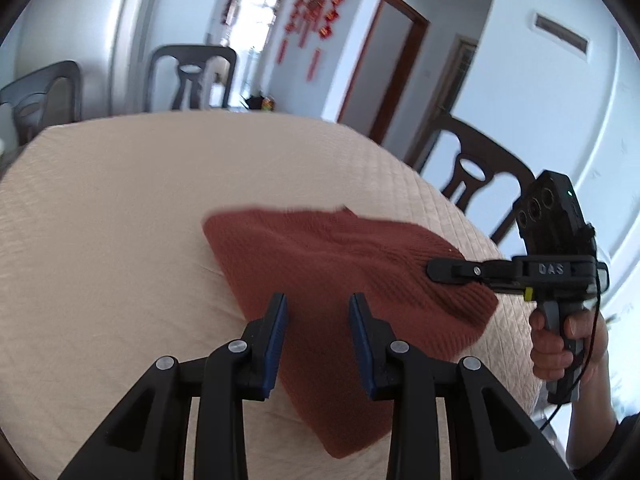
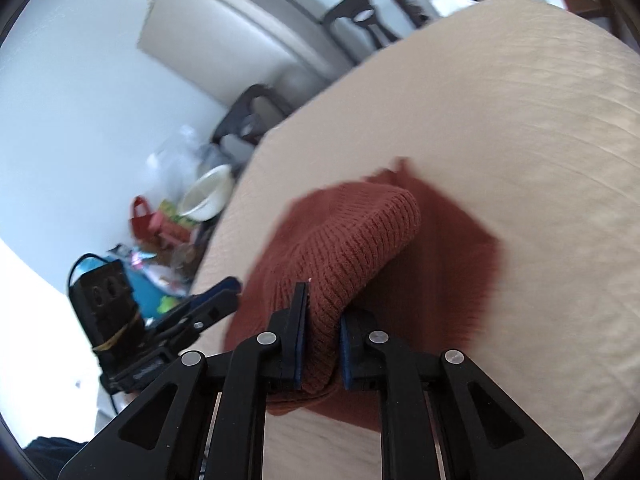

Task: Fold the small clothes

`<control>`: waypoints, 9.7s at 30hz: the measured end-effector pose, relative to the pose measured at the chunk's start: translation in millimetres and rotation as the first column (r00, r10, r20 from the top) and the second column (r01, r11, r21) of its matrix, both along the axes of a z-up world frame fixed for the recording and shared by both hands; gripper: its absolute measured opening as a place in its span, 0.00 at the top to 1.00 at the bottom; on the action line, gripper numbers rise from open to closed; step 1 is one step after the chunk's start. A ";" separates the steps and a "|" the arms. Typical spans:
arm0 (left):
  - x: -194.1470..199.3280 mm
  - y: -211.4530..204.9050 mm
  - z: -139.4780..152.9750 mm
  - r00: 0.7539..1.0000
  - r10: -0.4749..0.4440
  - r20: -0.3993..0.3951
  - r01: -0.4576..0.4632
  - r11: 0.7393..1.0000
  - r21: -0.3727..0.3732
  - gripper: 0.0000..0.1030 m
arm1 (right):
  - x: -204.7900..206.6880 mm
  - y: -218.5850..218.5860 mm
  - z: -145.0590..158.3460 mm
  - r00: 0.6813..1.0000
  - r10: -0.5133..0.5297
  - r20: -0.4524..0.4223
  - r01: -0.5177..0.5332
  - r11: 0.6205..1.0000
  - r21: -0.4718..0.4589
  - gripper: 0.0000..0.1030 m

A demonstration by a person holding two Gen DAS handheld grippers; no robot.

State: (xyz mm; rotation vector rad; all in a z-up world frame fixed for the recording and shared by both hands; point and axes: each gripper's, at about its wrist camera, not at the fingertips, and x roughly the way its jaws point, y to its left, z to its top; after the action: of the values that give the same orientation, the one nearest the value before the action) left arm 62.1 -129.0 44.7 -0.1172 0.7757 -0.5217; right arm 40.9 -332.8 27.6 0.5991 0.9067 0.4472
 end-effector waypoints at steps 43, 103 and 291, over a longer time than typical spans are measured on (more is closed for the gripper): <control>16.6 -24.0 -9.4 1.000 -0.017 0.010 0.016 0.994 0.111 0.67 | -0.4 12.2 -4.0 0.994 -0.067 0.084 0.092 0.933 -0.348 0.95; -15.7 -11.4 -1.9 0.998 0.070 -0.001 -0.070 0.990 0.125 0.65 | -40.7 20.7 11.7 0.988 0.008 0.154 0.058 0.906 -0.419 0.98; 63.1 153.2 11.7 0.929 0.366 0.045 -0.369 0.922 0.121 0.64 | 104.5 171.3 4.8 0.959 0.260 0.115 -0.188 0.882 -0.433 0.85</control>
State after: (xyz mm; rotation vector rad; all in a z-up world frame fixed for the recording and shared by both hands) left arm 125.3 24.2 56.4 -0.1356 0.7423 -0.1149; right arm 145.4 -161.6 32.3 0.0575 0.8773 0.4858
